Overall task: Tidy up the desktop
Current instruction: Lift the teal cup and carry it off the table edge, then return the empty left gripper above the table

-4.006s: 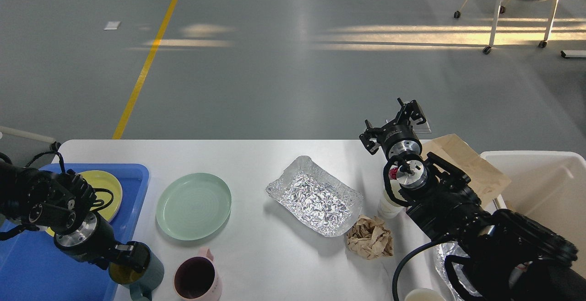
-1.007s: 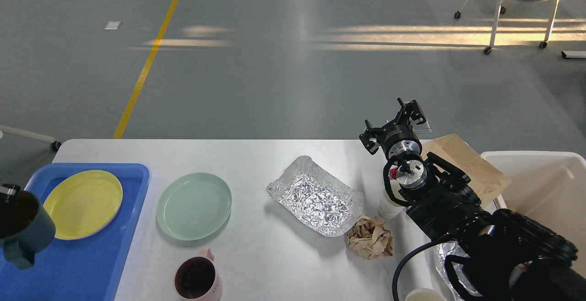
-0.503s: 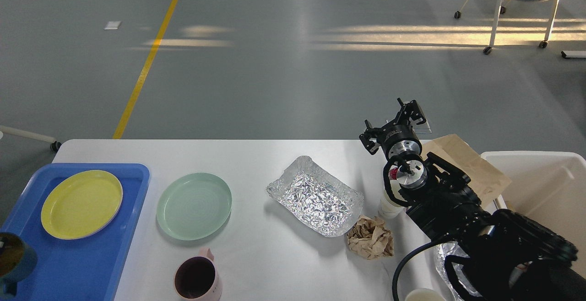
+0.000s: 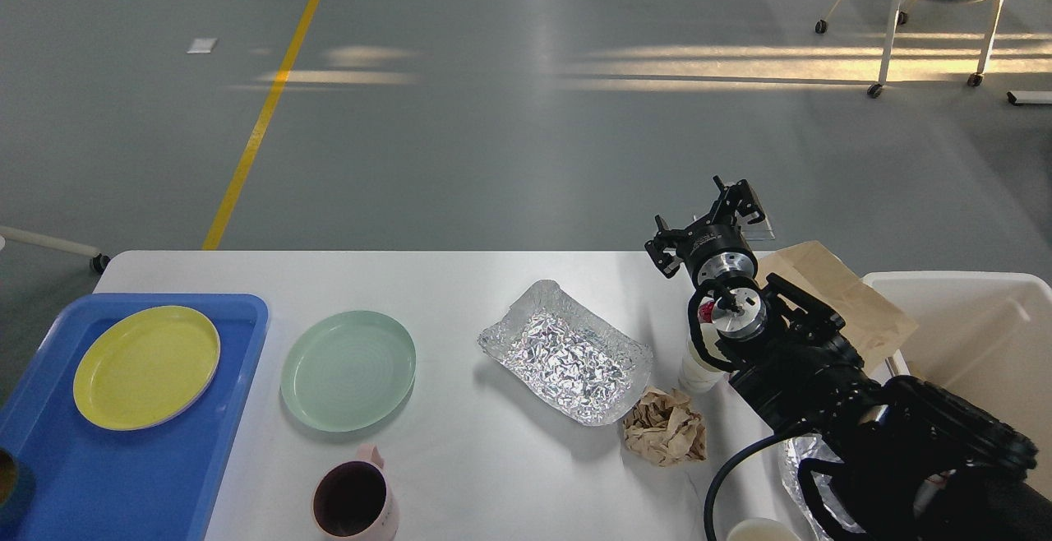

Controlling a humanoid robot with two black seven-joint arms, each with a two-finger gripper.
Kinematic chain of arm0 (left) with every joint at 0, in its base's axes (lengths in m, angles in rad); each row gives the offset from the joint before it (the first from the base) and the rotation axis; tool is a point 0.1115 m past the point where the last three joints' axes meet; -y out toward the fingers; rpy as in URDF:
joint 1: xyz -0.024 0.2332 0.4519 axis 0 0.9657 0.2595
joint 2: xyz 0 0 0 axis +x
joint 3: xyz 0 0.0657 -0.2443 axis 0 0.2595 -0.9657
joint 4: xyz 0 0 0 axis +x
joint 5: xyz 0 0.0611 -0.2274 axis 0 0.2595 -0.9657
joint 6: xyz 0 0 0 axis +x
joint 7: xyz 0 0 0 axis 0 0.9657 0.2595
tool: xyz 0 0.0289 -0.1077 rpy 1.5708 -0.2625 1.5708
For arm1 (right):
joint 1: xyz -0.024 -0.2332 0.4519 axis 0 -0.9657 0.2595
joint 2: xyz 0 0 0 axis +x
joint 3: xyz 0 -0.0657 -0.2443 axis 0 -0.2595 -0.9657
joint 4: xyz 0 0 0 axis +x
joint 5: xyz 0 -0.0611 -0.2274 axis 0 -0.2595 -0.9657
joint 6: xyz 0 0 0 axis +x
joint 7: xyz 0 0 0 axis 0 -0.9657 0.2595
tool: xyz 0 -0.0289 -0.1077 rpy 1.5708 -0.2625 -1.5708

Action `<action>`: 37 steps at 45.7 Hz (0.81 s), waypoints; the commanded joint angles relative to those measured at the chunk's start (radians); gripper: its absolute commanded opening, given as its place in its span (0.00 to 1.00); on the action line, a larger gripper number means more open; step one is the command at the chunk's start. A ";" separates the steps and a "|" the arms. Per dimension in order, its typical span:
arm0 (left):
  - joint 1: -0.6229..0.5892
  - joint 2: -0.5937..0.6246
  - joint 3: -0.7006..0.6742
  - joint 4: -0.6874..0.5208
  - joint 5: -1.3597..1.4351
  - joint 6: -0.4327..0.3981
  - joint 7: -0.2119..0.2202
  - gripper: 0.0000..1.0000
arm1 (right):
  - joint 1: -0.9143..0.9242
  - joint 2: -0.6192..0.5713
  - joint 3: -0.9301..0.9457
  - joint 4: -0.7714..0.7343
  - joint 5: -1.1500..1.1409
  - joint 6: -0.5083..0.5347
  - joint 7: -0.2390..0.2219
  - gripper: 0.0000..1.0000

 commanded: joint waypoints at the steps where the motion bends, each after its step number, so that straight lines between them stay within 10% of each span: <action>1: 0.007 0.002 -0.002 -0.003 -0.003 -0.003 -0.001 0.00 | 0.000 0.000 0.000 0.000 0.000 0.000 0.000 1.00; 15: 0.023 0.002 -0.010 -0.021 -0.005 -0.020 -0.001 0.04 | 0.000 0.000 0.000 0.000 0.000 0.000 0.000 1.00; 37: 0.020 0.012 -0.016 -0.023 -0.009 -0.044 -0.009 0.43 | 0.000 0.000 0.000 0.000 0.000 0.000 0.000 1.00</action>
